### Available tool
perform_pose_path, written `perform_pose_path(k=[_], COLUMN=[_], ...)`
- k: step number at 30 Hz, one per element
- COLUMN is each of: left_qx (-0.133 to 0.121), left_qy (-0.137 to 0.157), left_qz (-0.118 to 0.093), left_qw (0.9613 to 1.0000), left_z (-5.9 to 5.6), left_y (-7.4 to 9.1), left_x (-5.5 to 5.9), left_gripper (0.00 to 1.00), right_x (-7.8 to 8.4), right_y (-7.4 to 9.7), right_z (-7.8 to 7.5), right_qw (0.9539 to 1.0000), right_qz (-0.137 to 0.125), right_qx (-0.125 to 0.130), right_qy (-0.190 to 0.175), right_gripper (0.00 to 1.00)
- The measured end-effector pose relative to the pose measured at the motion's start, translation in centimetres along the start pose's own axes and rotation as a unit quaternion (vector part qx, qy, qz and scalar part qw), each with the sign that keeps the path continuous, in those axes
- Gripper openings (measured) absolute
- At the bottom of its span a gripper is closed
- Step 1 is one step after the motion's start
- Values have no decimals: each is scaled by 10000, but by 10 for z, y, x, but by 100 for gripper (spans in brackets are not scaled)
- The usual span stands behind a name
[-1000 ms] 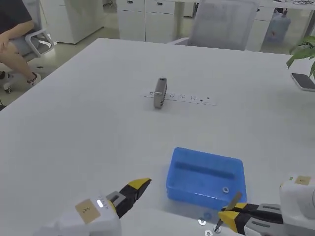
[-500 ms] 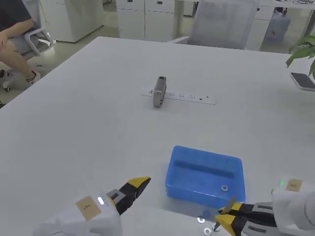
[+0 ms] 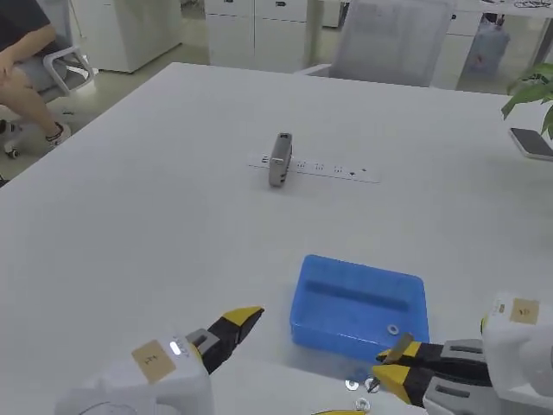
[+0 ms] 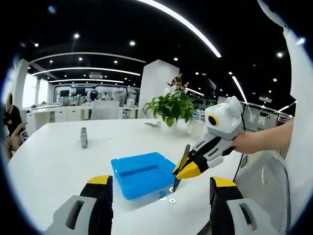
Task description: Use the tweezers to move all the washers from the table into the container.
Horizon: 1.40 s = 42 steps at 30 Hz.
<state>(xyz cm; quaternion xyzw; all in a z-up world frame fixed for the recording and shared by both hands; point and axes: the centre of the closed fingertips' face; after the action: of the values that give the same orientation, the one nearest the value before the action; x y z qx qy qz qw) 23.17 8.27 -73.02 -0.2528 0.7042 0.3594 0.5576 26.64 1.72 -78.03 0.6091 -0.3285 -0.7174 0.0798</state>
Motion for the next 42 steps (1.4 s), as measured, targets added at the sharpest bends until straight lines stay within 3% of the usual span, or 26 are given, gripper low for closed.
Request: perform_pose_path(k=[9,13,18,24,28,35,42], left_qx=[-17,-40,-86,-101,-81,-68,-59], left_qy=[5,-34,0,-22,-40,-38,-43], left_qz=[3,21,-6,28,52,67,95], left_qw=[10000,10000,10000,9999,9999,9999,9999], left_z=[1,2,4,4,3,3,3], left_y=[0,0,1,1,1,0,0], left_x=[0,0,0,1,2,2,3], left_gripper=[82,82,82,81,81,81,81], right_x=[-22,-40,-45,-34,-22,-6,-3], right_y=[6,9,6,-7,-16,-32,-33], right_z=[-20,-36,-52,-78,-91,-93,-91], right_qw=[10000,9989,9976,9924,9912,9904,9909], right_qz=[-86,-346,-405,-376,-218,-11,40], right_qx=[21,23,119,355,488,534,616], right_qy=[-44,-320,-553,-1120,-1214,-1278,-1193], right_gripper=[3,3,3,3,3,3,3])
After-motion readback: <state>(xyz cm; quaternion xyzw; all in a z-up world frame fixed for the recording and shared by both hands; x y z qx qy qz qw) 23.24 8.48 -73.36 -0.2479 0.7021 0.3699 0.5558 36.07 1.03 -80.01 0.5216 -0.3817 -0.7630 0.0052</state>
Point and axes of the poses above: the centre of the closed fingertips' face, and the gripper's own axes: y roughly backward along the fingers, z roughly to its left, x roughly out of its underside, and after that the axes turned 1 degree about -z, right-handed
